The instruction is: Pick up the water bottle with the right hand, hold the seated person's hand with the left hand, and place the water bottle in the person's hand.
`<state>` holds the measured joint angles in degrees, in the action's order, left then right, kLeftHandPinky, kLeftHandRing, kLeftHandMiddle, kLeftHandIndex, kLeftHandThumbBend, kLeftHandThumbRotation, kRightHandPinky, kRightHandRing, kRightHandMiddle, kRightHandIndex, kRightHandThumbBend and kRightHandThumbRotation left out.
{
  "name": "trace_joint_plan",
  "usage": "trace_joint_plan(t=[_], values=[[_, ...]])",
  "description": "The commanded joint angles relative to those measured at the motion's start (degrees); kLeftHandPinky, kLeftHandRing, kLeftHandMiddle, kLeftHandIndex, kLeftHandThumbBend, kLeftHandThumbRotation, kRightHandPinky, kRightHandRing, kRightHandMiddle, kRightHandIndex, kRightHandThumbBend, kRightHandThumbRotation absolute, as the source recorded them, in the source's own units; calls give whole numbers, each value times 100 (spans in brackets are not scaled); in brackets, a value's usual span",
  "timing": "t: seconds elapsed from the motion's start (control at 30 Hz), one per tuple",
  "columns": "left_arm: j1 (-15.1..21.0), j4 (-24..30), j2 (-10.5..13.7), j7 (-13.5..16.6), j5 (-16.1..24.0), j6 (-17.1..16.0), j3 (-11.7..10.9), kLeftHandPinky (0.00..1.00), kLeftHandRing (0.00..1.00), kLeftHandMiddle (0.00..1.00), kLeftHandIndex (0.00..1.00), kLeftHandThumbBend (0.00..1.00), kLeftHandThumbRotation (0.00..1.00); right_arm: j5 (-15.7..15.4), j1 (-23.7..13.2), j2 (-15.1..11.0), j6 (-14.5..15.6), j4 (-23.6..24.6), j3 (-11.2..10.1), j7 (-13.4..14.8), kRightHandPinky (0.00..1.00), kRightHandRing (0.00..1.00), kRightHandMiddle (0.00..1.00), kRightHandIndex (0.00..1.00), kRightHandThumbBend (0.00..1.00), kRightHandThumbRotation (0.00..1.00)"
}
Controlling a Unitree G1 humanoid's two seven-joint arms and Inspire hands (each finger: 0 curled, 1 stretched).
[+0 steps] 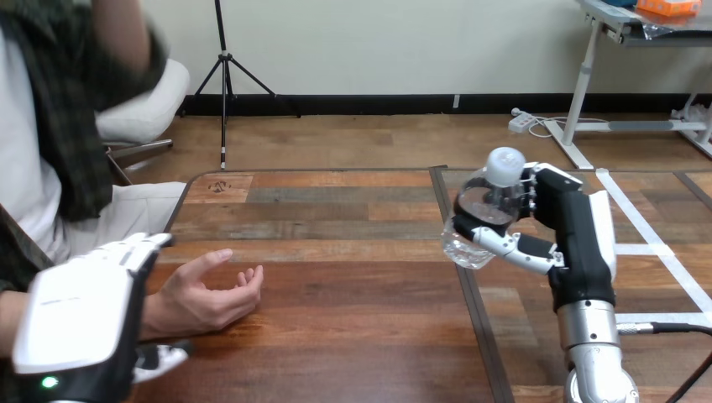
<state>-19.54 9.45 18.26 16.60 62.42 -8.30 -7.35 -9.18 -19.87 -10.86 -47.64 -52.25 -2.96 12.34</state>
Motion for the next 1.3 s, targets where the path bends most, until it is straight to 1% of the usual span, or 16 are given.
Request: trace_joint_plan(t=[0.0,0.07,0.2,0.27,0.3,0.43,0.7,0.97,1.27], values=[[492,21,263,11,149,332,73,73,80,82,79,94,6,148,-206,87,-227,481,-19,-98,39,44,50,51,76,0],[530,-11,304,-37,184,447,103,73,79,82,78,95,6,199,-189,103,-226,511,-23,-166,39,44,50,51,76,0],[665,-105,393,-369,271,778,186,74,79,82,78,94,5,362,-159,162,-230,573,-39,-353,39,44,50,51,75,0],[725,-162,445,-475,276,887,230,75,80,82,79,93,5,407,-155,183,-229,586,-46,-402,39,44,49,51,74,0],[779,-196,485,-641,328,996,268,75,80,82,79,93,5,417,-148,188,-227,599,-45,-421,39,44,49,51,74,0],[939,-299,603,-1058,486,1306,403,76,81,83,80,91,6,411,-121,192,-196,657,-49,-460,39,44,49,51,74,0],[1329,-686,772,-1520,503,1695,657,78,82,84,81,89,6,427,-68,223,-121,750,-70,-533,40,44,49,51,73,0],[1669,-1173,926,-1549,463,1893,917,78,82,83,80,90,2,494,-30,256,-96,812,-81,-609,40,45,49,51,72,0],[1979,-1681,1054,-1459,372,1960,1166,78,82,83,80,90,0,533,7,249,-68,851,-72,-657,41,45,49,51,72,0]])
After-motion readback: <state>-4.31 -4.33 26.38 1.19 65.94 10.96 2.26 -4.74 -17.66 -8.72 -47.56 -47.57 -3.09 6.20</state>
